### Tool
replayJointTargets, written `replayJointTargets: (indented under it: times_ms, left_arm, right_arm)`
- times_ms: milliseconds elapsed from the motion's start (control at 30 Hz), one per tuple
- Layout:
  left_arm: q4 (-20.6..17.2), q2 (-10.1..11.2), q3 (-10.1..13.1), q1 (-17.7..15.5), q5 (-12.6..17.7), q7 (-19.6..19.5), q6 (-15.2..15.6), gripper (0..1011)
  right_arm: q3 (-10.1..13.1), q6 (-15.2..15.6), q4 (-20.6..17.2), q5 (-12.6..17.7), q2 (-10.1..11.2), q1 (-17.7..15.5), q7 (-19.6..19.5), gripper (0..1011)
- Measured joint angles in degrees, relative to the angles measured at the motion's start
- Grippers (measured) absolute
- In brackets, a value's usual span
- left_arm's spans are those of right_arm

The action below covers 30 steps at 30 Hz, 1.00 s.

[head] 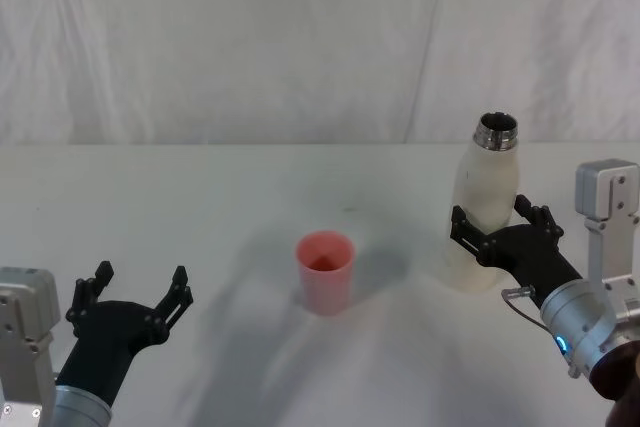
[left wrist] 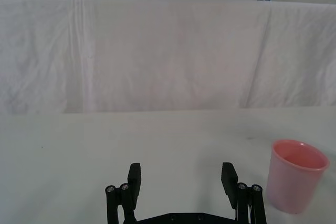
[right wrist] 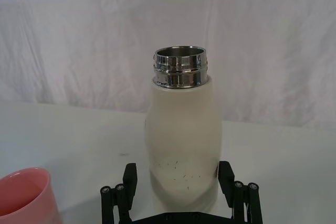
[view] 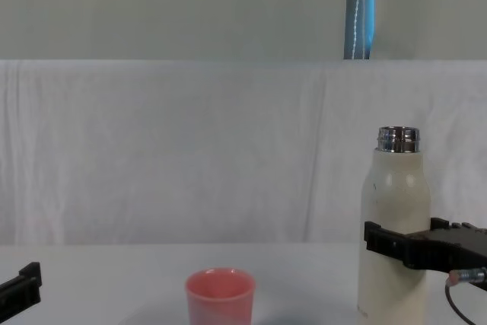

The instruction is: Grasp the thermos with one hand and pour water into the cup lid.

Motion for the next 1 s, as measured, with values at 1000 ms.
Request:
replayJointTargets:
  times_ms: [1000]
  left_arm:
    - [0.0, 0.0, 0.0, 0.0, 0.0, 0.0, 0.0, 1001]
  right_arm:
    - [0.1, -1.6, 4.3, -1.6, -1.6, 2.4, -1.2, 1000]
